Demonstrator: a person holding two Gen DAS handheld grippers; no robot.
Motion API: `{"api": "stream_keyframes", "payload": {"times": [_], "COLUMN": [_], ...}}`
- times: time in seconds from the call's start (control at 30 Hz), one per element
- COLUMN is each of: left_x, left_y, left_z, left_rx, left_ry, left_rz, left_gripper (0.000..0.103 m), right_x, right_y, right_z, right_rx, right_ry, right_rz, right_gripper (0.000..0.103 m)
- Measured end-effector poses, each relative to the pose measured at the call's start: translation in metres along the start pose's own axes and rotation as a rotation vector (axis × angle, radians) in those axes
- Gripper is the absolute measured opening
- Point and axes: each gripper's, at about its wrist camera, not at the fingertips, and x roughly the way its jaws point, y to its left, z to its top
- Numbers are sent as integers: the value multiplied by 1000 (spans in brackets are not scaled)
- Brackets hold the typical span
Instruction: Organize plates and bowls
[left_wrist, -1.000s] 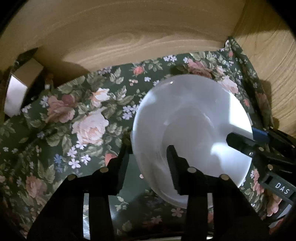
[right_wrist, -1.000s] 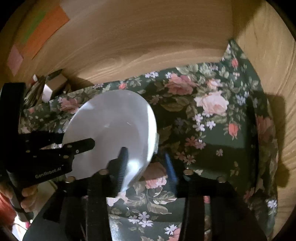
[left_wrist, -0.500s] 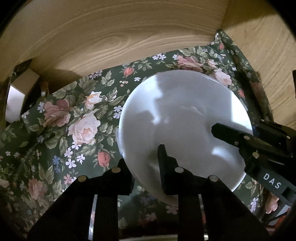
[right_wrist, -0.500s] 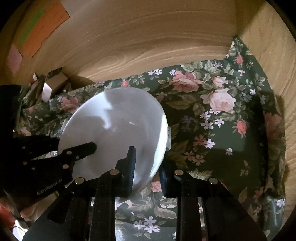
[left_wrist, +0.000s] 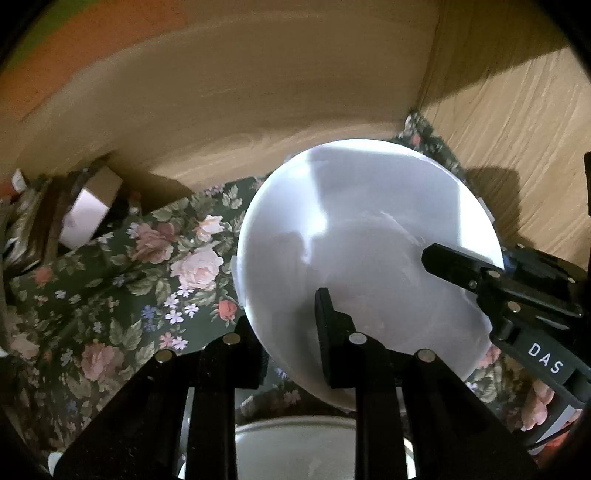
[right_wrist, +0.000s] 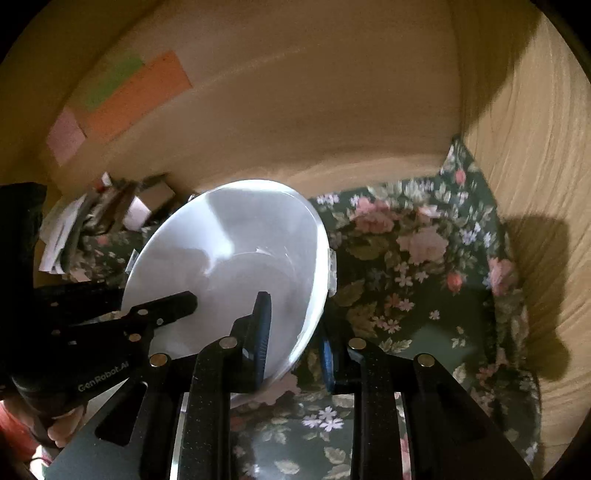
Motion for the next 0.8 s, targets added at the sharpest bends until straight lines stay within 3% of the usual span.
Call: {"api": "stream_keyframes", "payload": {"times": [0.5,0.8], "left_x": [-76,-108], "left_y": [11,31], "left_z": [-31,-59], "left_rx": [-44,-85], "left_ry": [-129,-162], "left_rz": [8,27], "left_gripper": [22,22], "right_x": [-48,-59], "right_y": [40,72], "right_z": [-4,-16], "right_rx": [-73,-120], "right_ry": [-97,-121], "right_rz": [27,56], "right_gripper": [21,21]}}
